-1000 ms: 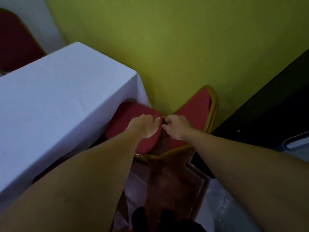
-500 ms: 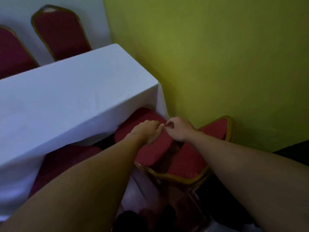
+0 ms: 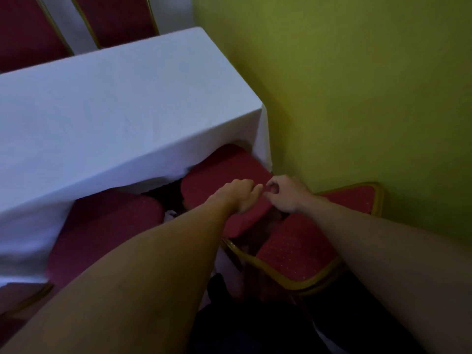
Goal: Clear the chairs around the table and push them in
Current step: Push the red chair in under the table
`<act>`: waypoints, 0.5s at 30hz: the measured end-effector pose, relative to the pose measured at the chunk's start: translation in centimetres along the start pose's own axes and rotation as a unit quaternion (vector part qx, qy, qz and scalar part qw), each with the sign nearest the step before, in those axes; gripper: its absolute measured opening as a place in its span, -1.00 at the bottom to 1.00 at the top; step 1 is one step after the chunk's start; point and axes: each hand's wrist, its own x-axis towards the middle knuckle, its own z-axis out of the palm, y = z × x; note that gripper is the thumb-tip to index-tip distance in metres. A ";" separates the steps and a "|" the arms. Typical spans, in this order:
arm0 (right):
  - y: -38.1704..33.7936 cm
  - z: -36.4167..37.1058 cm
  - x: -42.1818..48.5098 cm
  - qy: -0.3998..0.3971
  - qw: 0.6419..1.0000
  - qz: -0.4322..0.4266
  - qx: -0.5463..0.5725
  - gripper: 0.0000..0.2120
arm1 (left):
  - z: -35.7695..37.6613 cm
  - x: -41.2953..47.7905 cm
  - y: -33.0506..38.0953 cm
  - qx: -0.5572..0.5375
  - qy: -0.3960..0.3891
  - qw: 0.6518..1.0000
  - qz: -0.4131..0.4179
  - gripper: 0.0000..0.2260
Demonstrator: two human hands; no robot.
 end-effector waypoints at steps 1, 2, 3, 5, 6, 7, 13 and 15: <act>0.4 0.2 0.2 -0.005 1.000 0.002 -0.005 -0.64 | 0.7 0.2 -0.1 -0.005 -0.010 1.000 -0.006 -0.52; 0.9 0.3 0.5 -0.010 1.000 0.003 -0.012 -0.63 | 1.3 0.3 -0.3 -0.009 -0.019 1.000 -0.014 -0.52; 1.4 0.4 0.8 -0.015 1.000 0.006 -0.018 -0.63 | 1.9 0.5 -0.5 -0.013 -0.028 0.999 -0.022 -0.52; 2.4 0.5 1.4 -0.037 0.999 0.014 -0.024 -0.62 | 3.4 0.9 -1.2 -0.017 -0.052 0.998 -0.037 -0.51; 2.9 0.5 1.8 -0.049 0.998 0.018 -0.031 -0.62 | 4.1 1.1 -1.5 -0.018 -0.061 0.997 -0.046 -0.49; 3.6 0.5 2.2 -0.059 0.997 0.021 -0.042 -0.62 | 4.9 1.4 -1.7 -0.021 -0.069 0.996 -0.056 -0.47; 7.6 0.1 5.5 -0.105 0.991 0.012 -0.086 -0.63 | 9.0 2.9 -0.7 -0.047 -0.141 0.981 -0.123 -0.50; 9.0 0.0 6.6 -0.125 0.986 0.004 -0.110 -0.62 | 10.8 3.3 -0.3 -0.054 -0.166 0.973 -0.149 -0.49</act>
